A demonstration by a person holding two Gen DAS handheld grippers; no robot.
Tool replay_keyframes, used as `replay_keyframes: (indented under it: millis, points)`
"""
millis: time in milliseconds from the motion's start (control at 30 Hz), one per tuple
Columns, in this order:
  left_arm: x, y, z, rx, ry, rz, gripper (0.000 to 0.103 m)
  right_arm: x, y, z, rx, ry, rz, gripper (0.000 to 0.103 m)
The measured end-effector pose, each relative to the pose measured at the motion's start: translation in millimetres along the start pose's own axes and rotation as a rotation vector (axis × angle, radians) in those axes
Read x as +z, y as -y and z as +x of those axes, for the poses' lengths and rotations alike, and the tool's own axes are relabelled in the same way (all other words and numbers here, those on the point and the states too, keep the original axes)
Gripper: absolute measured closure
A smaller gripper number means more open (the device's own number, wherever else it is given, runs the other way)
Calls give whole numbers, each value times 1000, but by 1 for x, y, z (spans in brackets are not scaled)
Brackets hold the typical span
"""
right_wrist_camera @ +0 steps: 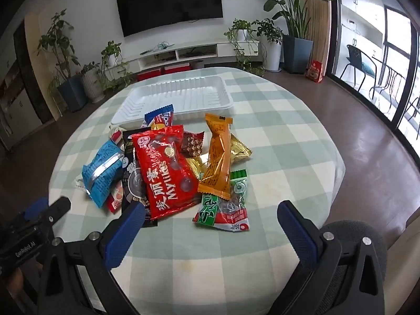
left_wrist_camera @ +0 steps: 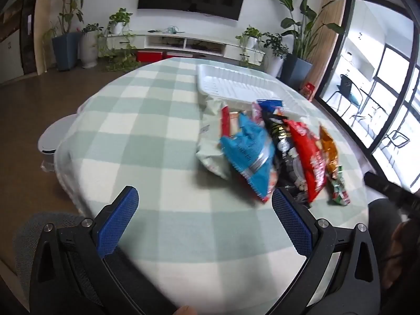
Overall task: Organize snacks
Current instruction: 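Close left gripper on blue snack bag while right gripper moves to red Mylikes bag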
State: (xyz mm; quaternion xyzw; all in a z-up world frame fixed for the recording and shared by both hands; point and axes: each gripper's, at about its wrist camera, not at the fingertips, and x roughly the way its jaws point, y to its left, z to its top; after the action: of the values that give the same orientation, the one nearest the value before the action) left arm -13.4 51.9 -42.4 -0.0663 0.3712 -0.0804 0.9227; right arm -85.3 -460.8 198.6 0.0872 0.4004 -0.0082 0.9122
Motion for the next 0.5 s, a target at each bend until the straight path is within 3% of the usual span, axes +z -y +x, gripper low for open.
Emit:
replay_keyframes:
  millis: [67, 200, 400, 433, 500]
  points:
    - [-1, -4, 12, 12, -141, -7, 0, 1, 11, -2, 25, 19, 50, 0]
    - [13, 3, 1, -51, -49, 4, 0, 4, 21, 4, 62, 12, 94, 0]
    - [46, 57, 25, -23, -79, 301, 1, 3, 25, 20, 94, -41, 59, 8]
    - [52, 62, 32, -15, -99, 333, 3, 2, 25, 22, 95, -43, 52, 10]
    - [61, 71, 44, -13, -141, 381, 17, 1, 25, 24, 89, -28, 40, 10]
